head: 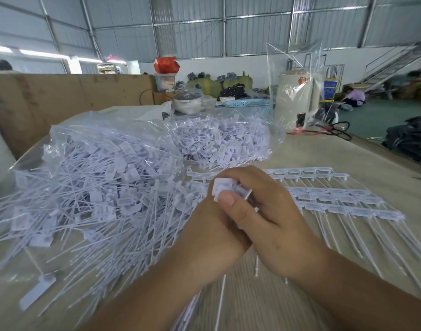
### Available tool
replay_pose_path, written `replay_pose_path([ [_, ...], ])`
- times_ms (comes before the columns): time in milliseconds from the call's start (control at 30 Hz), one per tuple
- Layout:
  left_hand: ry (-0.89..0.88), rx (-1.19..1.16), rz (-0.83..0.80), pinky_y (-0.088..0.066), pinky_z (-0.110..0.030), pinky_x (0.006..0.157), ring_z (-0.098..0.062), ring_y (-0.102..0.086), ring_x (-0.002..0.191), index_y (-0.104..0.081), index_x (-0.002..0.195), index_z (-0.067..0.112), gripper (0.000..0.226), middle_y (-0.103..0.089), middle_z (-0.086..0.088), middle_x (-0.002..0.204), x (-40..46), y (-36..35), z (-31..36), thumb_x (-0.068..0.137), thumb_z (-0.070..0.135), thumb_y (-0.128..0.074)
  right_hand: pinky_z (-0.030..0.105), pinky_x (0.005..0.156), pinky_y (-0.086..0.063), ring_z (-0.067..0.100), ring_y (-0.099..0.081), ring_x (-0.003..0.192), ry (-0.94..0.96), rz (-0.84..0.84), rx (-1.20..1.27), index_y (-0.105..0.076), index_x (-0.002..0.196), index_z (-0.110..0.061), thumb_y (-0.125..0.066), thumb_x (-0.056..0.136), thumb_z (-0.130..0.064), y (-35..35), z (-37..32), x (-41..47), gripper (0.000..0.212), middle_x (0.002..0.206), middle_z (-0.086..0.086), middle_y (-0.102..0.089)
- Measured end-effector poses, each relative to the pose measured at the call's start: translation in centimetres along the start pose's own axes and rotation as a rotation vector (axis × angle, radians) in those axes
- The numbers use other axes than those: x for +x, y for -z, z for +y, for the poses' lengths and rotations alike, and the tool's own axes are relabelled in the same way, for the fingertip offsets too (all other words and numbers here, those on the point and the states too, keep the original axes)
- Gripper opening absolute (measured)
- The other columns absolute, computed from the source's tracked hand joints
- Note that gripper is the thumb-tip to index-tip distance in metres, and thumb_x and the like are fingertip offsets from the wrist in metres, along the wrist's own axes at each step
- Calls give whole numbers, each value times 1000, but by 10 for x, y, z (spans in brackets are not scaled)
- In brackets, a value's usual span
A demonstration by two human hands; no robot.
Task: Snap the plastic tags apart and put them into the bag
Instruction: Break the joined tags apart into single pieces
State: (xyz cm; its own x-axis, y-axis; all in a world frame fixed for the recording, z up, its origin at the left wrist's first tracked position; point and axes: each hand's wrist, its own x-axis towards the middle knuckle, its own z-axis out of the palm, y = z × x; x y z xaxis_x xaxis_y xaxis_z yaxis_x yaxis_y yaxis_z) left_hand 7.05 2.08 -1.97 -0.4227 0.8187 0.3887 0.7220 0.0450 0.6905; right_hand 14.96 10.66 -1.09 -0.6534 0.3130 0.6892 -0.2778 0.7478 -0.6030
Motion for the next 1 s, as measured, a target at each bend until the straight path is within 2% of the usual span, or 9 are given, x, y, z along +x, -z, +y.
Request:
replay_pose_path([
  [133, -17, -97, 2, -43, -7, 68, 15, -57, 79, -55, 85, 40, 15, -60, 27, 79, 3, -8, 4, 70, 38, -54, 20, 55, -44, 8, -61, 58, -64, 101, -5, -63, 75, -18, -59, 86, -43, 1, 2, 1, 28, 59, -9, -61],
  [200, -75, -137, -51, -44, -10, 60, 11, -60, 72, -55, 84, 34, 13, -62, 24, 76, 4, -7, 6, 73, 29, -59, 17, 51, -43, 4, -60, 52, -70, 157, -85, -60, 65, -18, -62, 83, -42, 2, 4, 2, 30, 51, -13, -58],
  [300, 23, -117, -161, -45, -20, 45, 1, -60, 53, -58, 83, 26, 17, -64, 10, 64, -1, 1, 7, 76, 15, -68, 32, 46, -44, 12, -54, 45, -96, 223, -168, -55, 58, -12, -63, 80, -46, 6, 7, 5, 41, 45, -4, -52],
  [500, 99, -33, -183, -56, -45, 63, -15, -66, 59, -56, 90, 27, 14, -65, -1, 73, -3, 5, 5, 80, 30, -64, 23, 42, -34, 13, -42, 43, -123, 300, -130, -50, 57, -10, -69, 85, -38, 16, 13, 9, 44, 49, 1, -49],
  [633, 92, 28, -188, -51, -33, 58, -4, -56, 52, -48, 84, 33, 14, -59, 9, 64, -3, 7, -2, 91, 39, -58, 17, 48, -36, 5, -46, 47, -172, 224, -15, -56, 63, -15, -60, 89, -48, 17, 19, 8, 42, 51, -2, -51],
  [733, 87, 75, -155, -42, -22, 48, -2, -53, 47, -48, 82, 42, 16, -61, 14, 63, 0, 14, -6, 94, 38, -57, 37, 55, -52, 27, -57, 59, -246, 135, 52, -64, 74, -20, -53, 83, -60, 18, 19, 8, 42, 62, 9, -58],
  [800, 101, 20, -119, -51, -33, 53, -11, -61, 54, -54, 91, 43, 9, -66, 9, 71, 3, 19, -8, 94, 36, -58, 45, 54, -57, 39, -60, 68, -293, 111, 153, -69, 79, -21, -57, 82, -55, 20, 18, 9, 37, 71, 18, -61],
  [933, 56, 41, -108, -55, -35, 73, -6, -66, 75, -55, 111, 40, 20, -70, 10, 89, 2, 18, -6, 91, 43, -60, 40, 58, -58, 36, -66, 73, -324, 76, 321, -71, 80, -16, -60, 82, -45, 20, 19, 9, 31, 77, 18, -64],
  [1000, 48, 106, -110, -54, -38, 76, -4, -65, 79, -52, 116, 38, 29, -70, 8, 94, 0, 14, -5, 90, 45, -61, 26, 65, -52, 22, -65, 73, -275, 51, 346, -69, 81, -19, -60, 84, -41, 15, 17, 6, 24, 71, 3, -64],
])
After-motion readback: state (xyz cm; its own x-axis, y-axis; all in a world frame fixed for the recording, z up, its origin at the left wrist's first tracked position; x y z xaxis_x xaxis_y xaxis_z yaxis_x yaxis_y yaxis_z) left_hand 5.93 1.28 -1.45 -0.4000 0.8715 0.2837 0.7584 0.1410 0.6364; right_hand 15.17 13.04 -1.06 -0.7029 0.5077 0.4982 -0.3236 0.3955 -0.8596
